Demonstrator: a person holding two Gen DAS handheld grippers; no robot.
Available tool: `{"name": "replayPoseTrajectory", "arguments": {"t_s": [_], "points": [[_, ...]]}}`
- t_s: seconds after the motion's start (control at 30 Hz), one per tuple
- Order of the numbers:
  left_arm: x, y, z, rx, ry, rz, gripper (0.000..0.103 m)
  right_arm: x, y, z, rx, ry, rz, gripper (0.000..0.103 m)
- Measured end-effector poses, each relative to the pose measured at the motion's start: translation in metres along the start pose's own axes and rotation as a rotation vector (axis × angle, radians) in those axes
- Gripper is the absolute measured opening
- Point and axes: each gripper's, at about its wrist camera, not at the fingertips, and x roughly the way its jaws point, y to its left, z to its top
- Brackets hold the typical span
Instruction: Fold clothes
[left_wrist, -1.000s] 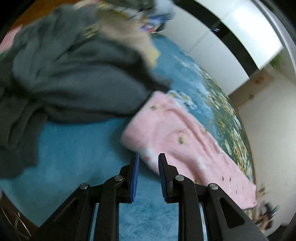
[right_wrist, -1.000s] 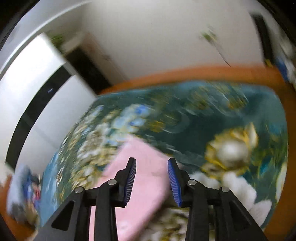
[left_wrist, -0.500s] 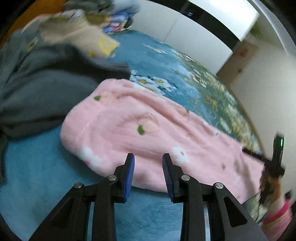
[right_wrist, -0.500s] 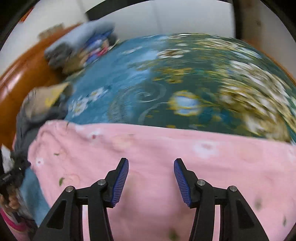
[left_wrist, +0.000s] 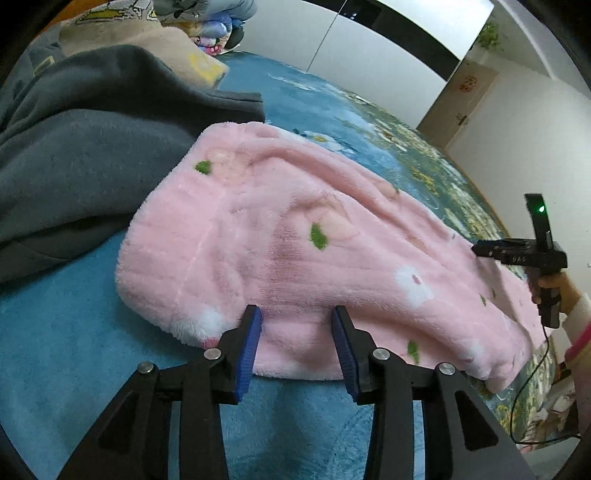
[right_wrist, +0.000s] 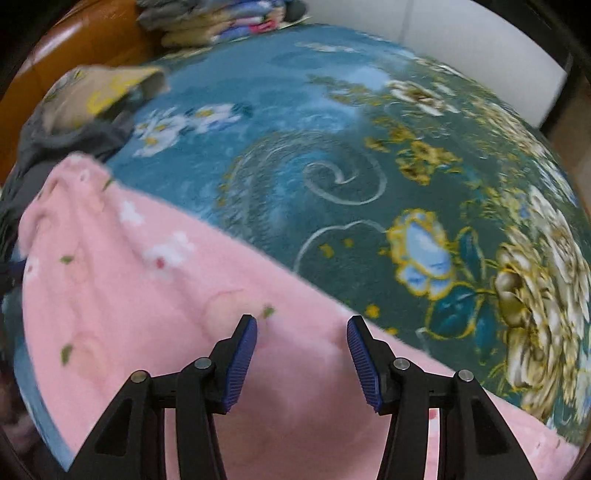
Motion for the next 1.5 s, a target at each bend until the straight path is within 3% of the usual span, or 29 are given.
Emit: {"name": "replayPoseTrajectory", "arguments": {"t_s": [0.1,0.2,0.33,0.47,0.73,0.87,0.97,1.1,1.2,1.33,1.5], "points": [[0.0,0.003,-0.001,-0.006,-0.004,-0.022,0.041,0.005,0.008,-0.005,-0.038,0.018,-0.006,0.039],[-0.002,0.003,-0.001,0.0,-0.008,-0.024,0.041,0.002,0.006,-0.004,-0.007,-0.008,-0.042,0.007],[-0.005,0.003,-0.002,0.009,-0.013,-0.027,0.042,-0.004,0.012,-0.004,-0.02,-0.035,-0.104,0.004],[-0.006,0.002,-0.003,0.009,-0.018,-0.031,0.042,-0.028,0.001,0.006,0.023,-0.126,-0.147,0.003],[-0.007,-0.001,-0.005,0.014,-0.005,-0.014,0.042,0.012,-0.016,0.01,0.142,-0.062,-0.2,0.004],[-0.011,-0.005,-0.005,0.015,0.011,0.011,0.042,-0.007,-0.025,0.006,0.218,-0.116,-0.185,0.016],[-0.015,-0.011,-0.005,0.017,0.015,0.028,0.042,-0.045,-0.04,-0.012,0.32,-0.214,-0.149,0.024],[-0.023,-0.025,-0.006,0.032,0.008,0.03,0.042,-0.088,-0.072,-0.074,0.527,-0.317,-0.035,0.033],[-0.027,-0.039,-0.007,0.05,0.004,0.026,0.042,-0.115,-0.104,-0.15,0.701,-0.351,0.008,0.037],[-0.027,-0.057,-0.007,0.057,0.003,0.028,0.042,-0.159,-0.157,-0.26,0.931,-0.435,-0.062,0.047],[-0.021,-0.072,-0.004,0.01,0.016,0.017,0.042,-0.184,-0.221,-0.388,1.288,-0.539,-0.105,0.05]]}}
